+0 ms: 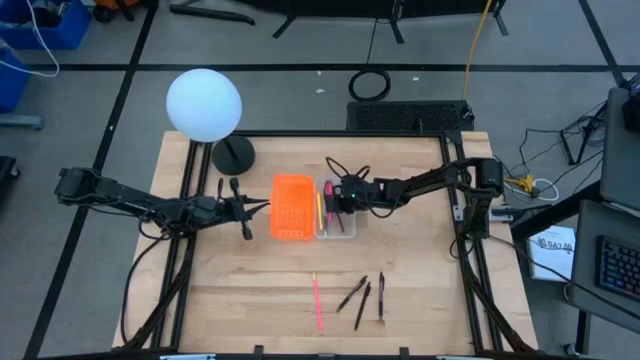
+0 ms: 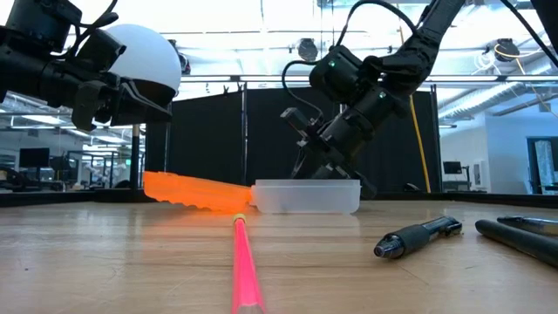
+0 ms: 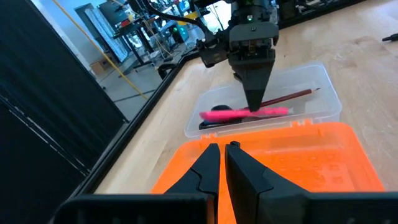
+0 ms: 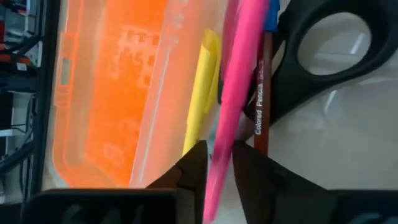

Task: Pick & place school supplies into a supply box
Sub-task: Put the pink pen into the orange supply box, then put the pink pencil into the orange supply box

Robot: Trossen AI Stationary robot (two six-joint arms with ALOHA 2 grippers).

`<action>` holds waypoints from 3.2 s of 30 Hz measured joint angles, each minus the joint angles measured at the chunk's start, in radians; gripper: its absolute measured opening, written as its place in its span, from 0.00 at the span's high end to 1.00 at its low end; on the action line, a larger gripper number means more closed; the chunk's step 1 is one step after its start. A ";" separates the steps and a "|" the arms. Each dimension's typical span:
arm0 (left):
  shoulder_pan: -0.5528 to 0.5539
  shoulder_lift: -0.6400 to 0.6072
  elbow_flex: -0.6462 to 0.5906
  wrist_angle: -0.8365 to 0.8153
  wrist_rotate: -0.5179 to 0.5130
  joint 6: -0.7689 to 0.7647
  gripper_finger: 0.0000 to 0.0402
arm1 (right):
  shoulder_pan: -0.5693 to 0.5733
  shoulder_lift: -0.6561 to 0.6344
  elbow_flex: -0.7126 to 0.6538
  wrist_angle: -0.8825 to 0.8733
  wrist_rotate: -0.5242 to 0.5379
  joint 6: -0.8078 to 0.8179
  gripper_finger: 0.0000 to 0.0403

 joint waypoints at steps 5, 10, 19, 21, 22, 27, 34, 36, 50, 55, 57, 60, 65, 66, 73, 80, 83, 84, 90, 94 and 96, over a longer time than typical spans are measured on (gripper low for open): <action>0.000 0.000 0.000 0.005 0.001 -0.009 0.92 | -0.004 0.000 0.000 0.011 -0.021 -0.004 0.79; 0.000 0.000 0.000 0.005 0.002 -0.010 0.92 | -0.007 -0.034 0.000 0.075 0.025 -0.103 0.78; 0.000 0.000 0.000 0.027 0.003 -0.028 0.92 | -0.039 -0.290 -0.001 0.066 0.058 -0.500 0.78; 0.000 0.000 -0.001 0.080 0.002 -0.028 0.92 | -0.039 -0.368 -0.001 0.051 0.057 -0.648 0.78; 0.000 0.000 -0.001 0.115 0.002 -0.029 0.92 | -0.039 -0.408 -0.001 0.024 0.058 -0.716 0.78; 0.000 -0.001 -0.001 0.257 0.002 -0.063 0.92 | -0.026 -0.584 -0.016 -0.119 0.121 -0.969 0.81; 0.000 -0.001 -0.001 0.276 0.136 -0.148 0.92 | 0.039 -0.719 -0.252 0.011 0.190 -1.170 0.98; -0.001 -0.001 -0.001 0.284 0.173 -0.116 0.92 | 0.055 -0.754 -0.328 0.105 0.215 -1.195 0.98; 0.000 0.000 0.000 0.236 0.176 -0.172 0.92 | 0.143 -1.178 -0.714 0.398 0.264 -1.183 1.00; 0.000 0.000 0.000 0.203 0.175 -0.196 0.92 | 0.140 -1.253 -0.781 0.374 0.231 -1.136 1.00; 0.000 0.000 0.000 0.184 0.176 -0.222 0.92 | 0.147 -1.254 -0.808 0.404 0.216 -1.137 1.00; 0.000 0.000 0.000 0.157 0.175 -0.245 0.92 | 0.152 -1.249 -0.862 0.456 0.213 -1.145 1.00; 0.000 0.000 0.000 0.078 0.175 -0.335 0.92 | 0.152 -1.250 -0.895 0.526 0.212 -1.119 1.00; 0.000 0.000 0.000 0.053 0.175 -0.369 0.92 | 0.152 -1.247 -0.896 0.514 0.212 -1.121 1.00; 0.000 0.000 0.000 -0.103 0.160 -0.531 0.92 | 0.152 -1.247 -0.897 0.506 0.172 -1.176 1.00; 0.000 0.000 0.000 -0.348 -0.092 -0.750 0.92 | 0.152 -1.248 -0.898 0.508 0.080 -1.161 1.00; -0.006 0.000 0.000 -0.337 -0.029 -0.762 0.92 | 0.152 -1.248 -0.898 0.507 0.080 -1.142 1.00; -0.010 0.000 0.000 -0.321 -0.020 -0.772 0.92 | 0.152 -1.248 -0.898 0.506 0.080 -1.139 1.00; -0.036 0.000 0.000 -0.216 0.028 -0.779 0.92 | 0.152 -1.248 -0.899 0.461 0.081 -1.133 1.00; -0.047 0.000 0.020 -0.222 0.035 -0.846 0.92 | 0.152 -1.248 -0.900 0.398 0.080 -1.094 1.00; -0.061 0.000 0.070 -0.267 0.063 -0.860 0.93 | 0.152 -1.248 -0.900 0.352 0.078 -1.073 1.00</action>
